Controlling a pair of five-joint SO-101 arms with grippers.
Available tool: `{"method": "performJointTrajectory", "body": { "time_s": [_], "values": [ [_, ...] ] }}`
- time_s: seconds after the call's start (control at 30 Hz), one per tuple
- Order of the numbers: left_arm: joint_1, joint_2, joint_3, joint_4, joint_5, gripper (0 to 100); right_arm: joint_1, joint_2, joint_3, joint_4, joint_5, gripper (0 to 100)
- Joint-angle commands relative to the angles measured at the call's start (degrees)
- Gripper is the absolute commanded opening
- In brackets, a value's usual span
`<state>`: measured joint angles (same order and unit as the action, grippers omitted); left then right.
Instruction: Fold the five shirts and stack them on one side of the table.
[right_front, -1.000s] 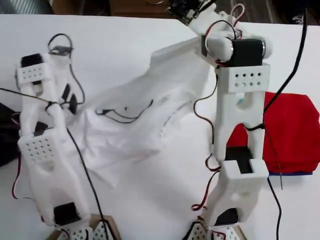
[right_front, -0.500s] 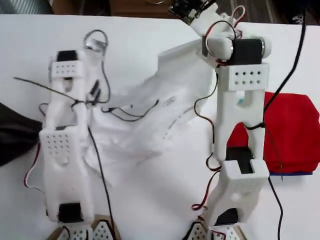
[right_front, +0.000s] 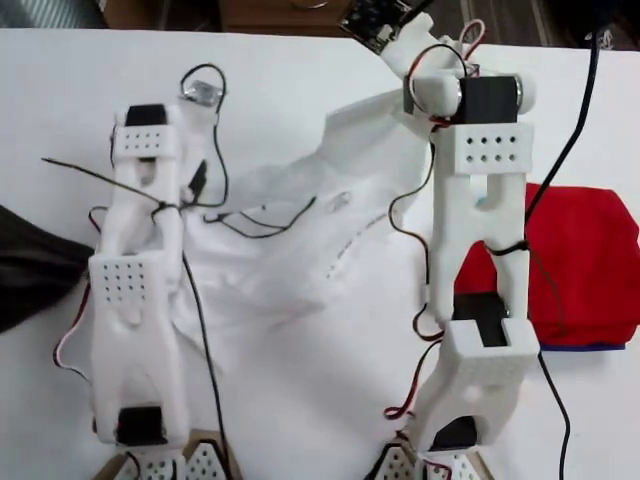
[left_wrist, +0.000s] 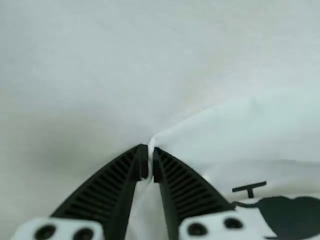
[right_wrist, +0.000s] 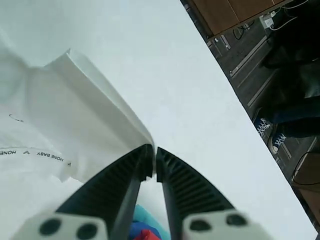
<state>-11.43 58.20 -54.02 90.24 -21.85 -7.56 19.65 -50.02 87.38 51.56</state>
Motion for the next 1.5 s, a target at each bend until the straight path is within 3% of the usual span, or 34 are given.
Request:
{"method": "performJointTrajectory", "body": {
  "time_s": [0.0, 0.2, 0.33, 0.57, 0.77, 0.9, 1.1, 1.27, 1.47],
  "values": [
    [-1.6, -0.6, -9.9, 3.4, 0.8, 2, 0.6, -4.0, -0.3, -2.5, -3.8, 2.0],
    [-2.2, -0.9, -32.6, 12.4, 1.6, 2, 0.0, -5.8, -1.0, -3.2, -11.2, 2.0],
    [-3.4, -5.5, -32.9, 12.4, 3.5, 2, -2.5, -9.0, -1.1, -1.3, -11.9, 2.0],
    [-1.3, -25.5, -7.6, 12.3, 3.6, 2, -3.1, -13.9, -0.8, 5.2, -11.9, 2.0],
    [-1.6, -48.4, 24.4, 12.3, 3.0, 2, -3.3, -18.9, 0.5, 10.7, -11.9, 2.0],
    [-3.1, -63.5, 46.2, 12.1, -3.1, 2, -3.4, -26.3, 9.4, 10.7, -11.7, 2.0],
    [-8.6, -76.7, 71.3, 9.1, -15.6, 2, -4.9, -40.0, 34.8, 10.3, -6.1, 2.1],
    [-13.3, -76.5, 86.0, 2.7, -25.9, 2, -5.0, -50.0, 53.5, 4.4, -5.8, 2.1],
    [-14.5, -75.1, 84.7, 2.3, -26.9, 6, -4.9, -57.2, 65.5, -2.8, -5.8, 2.1]
  ]
}}
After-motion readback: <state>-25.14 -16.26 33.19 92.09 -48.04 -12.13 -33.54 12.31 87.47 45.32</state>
